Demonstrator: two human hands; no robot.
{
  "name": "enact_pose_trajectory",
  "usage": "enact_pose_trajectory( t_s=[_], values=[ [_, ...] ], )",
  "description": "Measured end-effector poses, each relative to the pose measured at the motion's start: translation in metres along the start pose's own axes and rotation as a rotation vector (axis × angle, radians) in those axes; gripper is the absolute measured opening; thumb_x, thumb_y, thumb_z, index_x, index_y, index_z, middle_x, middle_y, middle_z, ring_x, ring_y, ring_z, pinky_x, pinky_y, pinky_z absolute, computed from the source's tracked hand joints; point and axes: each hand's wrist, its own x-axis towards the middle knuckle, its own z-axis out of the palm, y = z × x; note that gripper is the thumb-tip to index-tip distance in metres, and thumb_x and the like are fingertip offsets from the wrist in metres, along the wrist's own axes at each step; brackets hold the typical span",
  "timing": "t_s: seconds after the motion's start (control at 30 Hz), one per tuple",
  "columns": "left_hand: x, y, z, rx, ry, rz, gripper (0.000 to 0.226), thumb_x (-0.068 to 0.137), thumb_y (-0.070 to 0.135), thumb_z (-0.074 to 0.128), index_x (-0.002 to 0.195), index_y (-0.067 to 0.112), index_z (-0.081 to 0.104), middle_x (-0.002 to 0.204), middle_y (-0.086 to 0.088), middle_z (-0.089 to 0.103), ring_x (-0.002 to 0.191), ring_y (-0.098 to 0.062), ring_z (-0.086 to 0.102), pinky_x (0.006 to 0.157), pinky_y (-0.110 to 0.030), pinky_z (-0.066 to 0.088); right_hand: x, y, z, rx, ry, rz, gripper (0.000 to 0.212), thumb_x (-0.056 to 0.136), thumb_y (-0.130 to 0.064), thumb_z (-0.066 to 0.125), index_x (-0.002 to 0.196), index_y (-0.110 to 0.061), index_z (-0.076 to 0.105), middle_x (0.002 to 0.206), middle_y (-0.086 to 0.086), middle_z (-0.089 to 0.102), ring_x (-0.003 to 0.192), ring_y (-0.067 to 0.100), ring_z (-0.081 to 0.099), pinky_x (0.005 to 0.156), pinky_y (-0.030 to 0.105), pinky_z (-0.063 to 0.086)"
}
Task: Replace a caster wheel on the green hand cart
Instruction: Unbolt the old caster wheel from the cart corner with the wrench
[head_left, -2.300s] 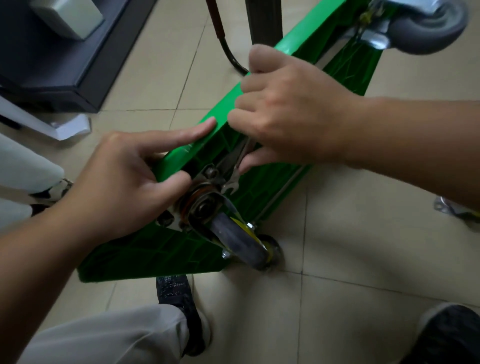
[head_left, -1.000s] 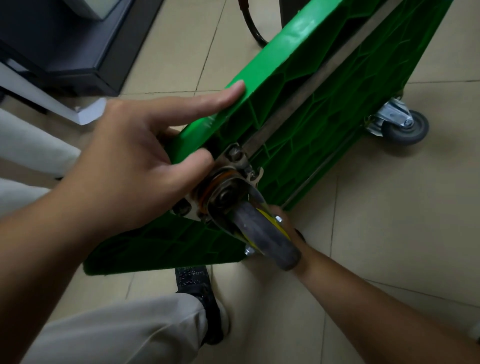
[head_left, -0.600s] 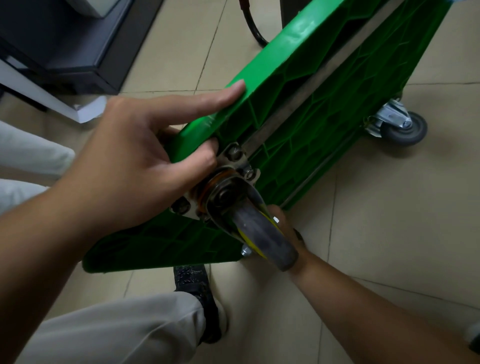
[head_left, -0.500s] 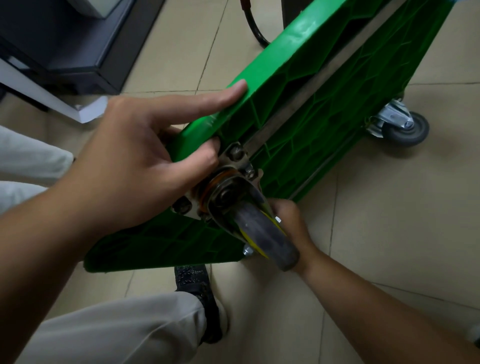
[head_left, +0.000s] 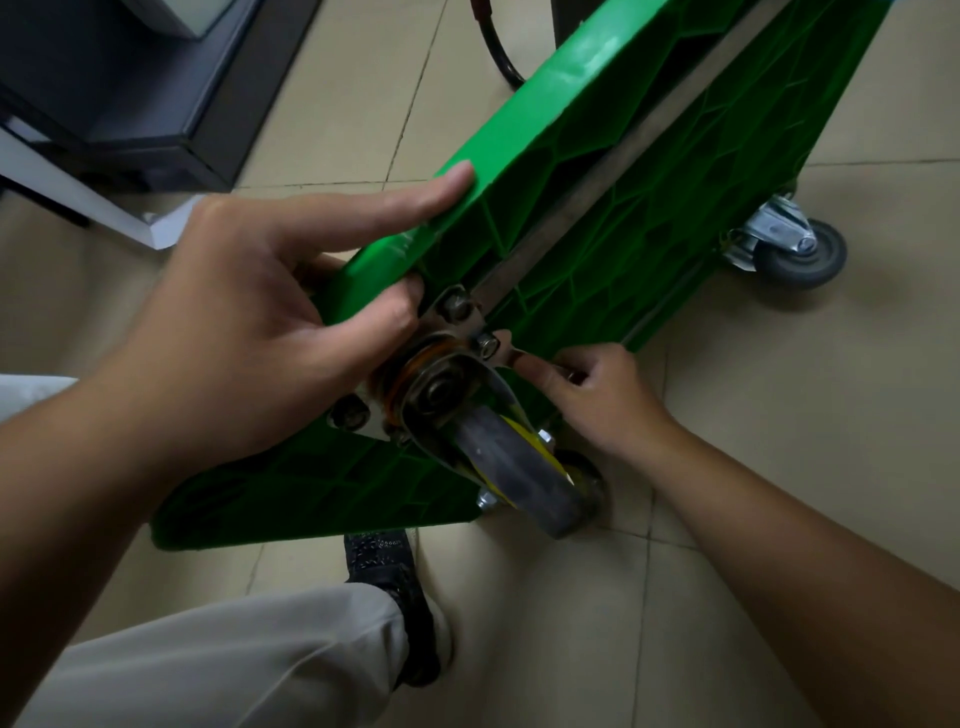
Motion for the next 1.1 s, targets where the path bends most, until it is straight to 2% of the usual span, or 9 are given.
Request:
enact_pose_trajectory(
  t_s=[0.2,0.37,0.53,0.6,0.7,0.87,0.93,1.03,1.1],
  values=[
    [-0.001,0.000,0.001,0.005,0.006,0.015,0.051,0.096,0.011,0.069,0.141,0.032,0.059,0.130,0.049,0.044,0.099,0.028,0.056,0.084,0.000,0.047,0.001,-0.029,-0.044,-0.262,0.037,-0.016,0.089,0.048,-0.107,0.049,0.052,-0.019,0.053,0.039,-0.011,0.041,0.038,0.006,0.038,0.043,0.024,0.026],
    [0.000,-0.002,0.001,-0.026,0.006,-0.031,0.051,0.096,0.010,0.071,0.142,0.030,0.062,0.140,0.025,0.060,0.120,0.009,0.060,0.097,-0.014,0.051,0.005,-0.111,-0.099,-0.873,0.208,-0.315,0.091,0.049,-0.106,0.041,0.067,-0.020,0.064,0.062,-0.003,0.050,0.062,0.021,0.049,0.055,0.025,0.026],
    [0.001,0.002,-0.001,-0.058,0.009,-0.092,0.048,0.096,0.017,0.071,0.140,0.035,0.063,0.132,0.017,0.068,0.112,-0.001,0.068,0.090,-0.020,0.058,-0.007,-0.177,-0.097,-1.318,0.223,-0.659,0.078,0.074,-0.077,0.067,0.091,-0.001,0.066,0.078,0.013,0.050,0.084,0.031,0.036,0.069,0.043,0.027],
    [-0.001,0.004,-0.001,-0.040,0.009,-0.111,0.050,0.096,0.019,0.073,0.139,0.042,0.063,0.122,0.003,0.075,0.101,-0.016,0.074,0.079,-0.041,0.064,-0.011,-0.181,-0.096,-1.343,0.197,-0.704,0.075,0.080,-0.072,0.066,0.099,0.001,0.064,0.084,0.013,0.046,0.097,0.035,0.042,0.079,0.048,0.030],
    [-0.002,0.005,-0.001,-0.026,0.003,-0.136,0.050,0.094,0.028,0.070,0.137,0.051,0.061,0.117,0.003,0.076,0.096,-0.022,0.073,0.080,-0.059,0.061,-0.008,-0.173,-0.103,-1.347,0.194,-0.737,0.082,0.083,-0.076,0.058,0.103,0.003,0.062,0.097,0.017,0.052,0.113,0.038,0.045,0.096,0.051,0.031],
    [0.001,0.008,-0.001,-0.053,-0.023,-0.126,0.050,0.093,0.026,0.068,0.138,0.048,0.062,0.125,0.032,0.066,0.104,-0.018,0.072,0.087,-0.054,0.060,0.005,-0.128,-0.120,-1.219,0.199,-0.702,0.089,0.082,-0.091,0.040,0.081,-0.005,0.059,0.086,0.013,0.053,0.090,0.031,0.045,0.081,0.045,0.034],
    [0.001,0.006,-0.002,-0.050,-0.016,-0.124,0.051,0.094,0.026,0.071,0.138,0.049,0.061,0.123,0.032,0.067,0.100,-0.016,0.074,0.082,-0.051,0.062,0.004,-0.103,-0.123,-0.933,0.221,-0.629,0.079,0.081,-0.091,0.042,0.069,-0.013,0.051,0.079,0.006,0.050,0.082,0.024,0.040,0.074,0.037,0.028],
    [0.001,0.006,-0.002,-0.035,0.001,-0.111,0.054,0.095,0.020,0.075,0.139,0.048,0.061,0.121,0.034,0.068,0.090,0.001,0.073,0.072,-0.018,0.060,-0.008,-0.061,-0.107,-0.418,0.298,-0.377,0.073,0.078,-0.088,0.050,0.063,-0.017,0.052,0.070,-0.006,0.050,0.074,0.020,0.047,0.070,0.034,0.032],
    [0.001,0.004,-0.002,-0.040,0.004,-0.101,0.053,0.095,0.021,0.074,0.139,0.047,0.061,0.124,0.035,0.065,0.093,0.001,0.073,0.074,-0.017,0.060,-0.020,-0.043,-0.080,-0.079,0.310,-0.204,0.074,0.077,-0.088,0.053,0.061,-0.016,0.050,0.060,-0.013,0.045,0.062,0.008,0.046,0.061,0.026,0.035]
  ],
)
